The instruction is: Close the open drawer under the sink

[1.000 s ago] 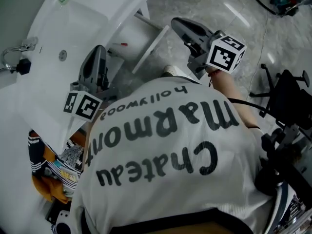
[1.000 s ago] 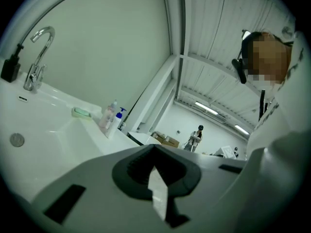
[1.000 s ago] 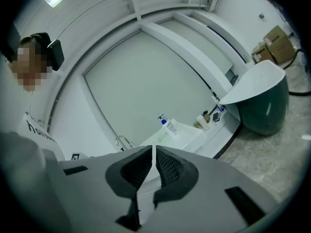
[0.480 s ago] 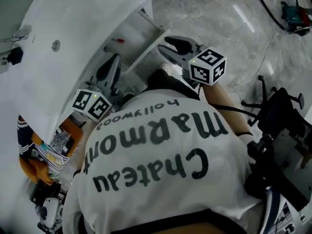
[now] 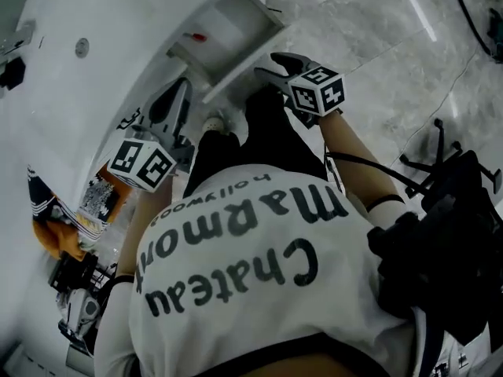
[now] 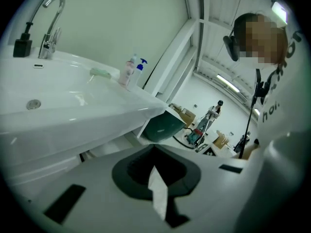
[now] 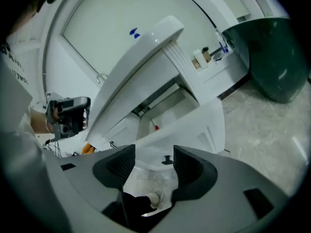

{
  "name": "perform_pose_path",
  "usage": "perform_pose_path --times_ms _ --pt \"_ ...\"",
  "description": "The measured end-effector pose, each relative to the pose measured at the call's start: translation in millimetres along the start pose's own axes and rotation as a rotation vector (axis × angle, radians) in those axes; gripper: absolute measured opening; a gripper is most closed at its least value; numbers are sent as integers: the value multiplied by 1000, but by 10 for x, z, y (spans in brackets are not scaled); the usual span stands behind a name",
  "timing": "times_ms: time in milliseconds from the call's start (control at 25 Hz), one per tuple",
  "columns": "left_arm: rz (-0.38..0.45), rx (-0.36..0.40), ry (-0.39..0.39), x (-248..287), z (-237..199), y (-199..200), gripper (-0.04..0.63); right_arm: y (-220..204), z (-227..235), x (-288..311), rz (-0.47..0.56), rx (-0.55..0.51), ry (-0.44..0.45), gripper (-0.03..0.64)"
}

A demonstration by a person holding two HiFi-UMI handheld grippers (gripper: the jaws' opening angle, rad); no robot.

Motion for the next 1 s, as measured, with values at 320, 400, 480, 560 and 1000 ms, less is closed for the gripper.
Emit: perform_pose_path --times_ms 320,400,480,560,1000 --pt "-162 -9 -10 -44 45 -407 8 -469 211 578 -108 19 -38 253" --pt "-199 -14 -23 -18 97 -496 9 -488 248 615 -97 13 -56 252" --pt "-220 -35 -27 11 107 -545 8 -466 268 641 -87 -8 -66 247" --pt "-223 -67 -29 45 84 -580 9 -439 258 671 -93 -51 -50 241" --pt "-220 -85 -23 214 14 -589 8 -468 123 770 -96 -217 -2 179"
Point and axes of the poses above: the fingertips, and each gripper's own axes: x forward along the fingers, z to its right, y out of its top, the point moved 8 cm from there along -x, backward along the fingers, and after that the axes turned 10 degrees about -y, right-handed, at the moved point
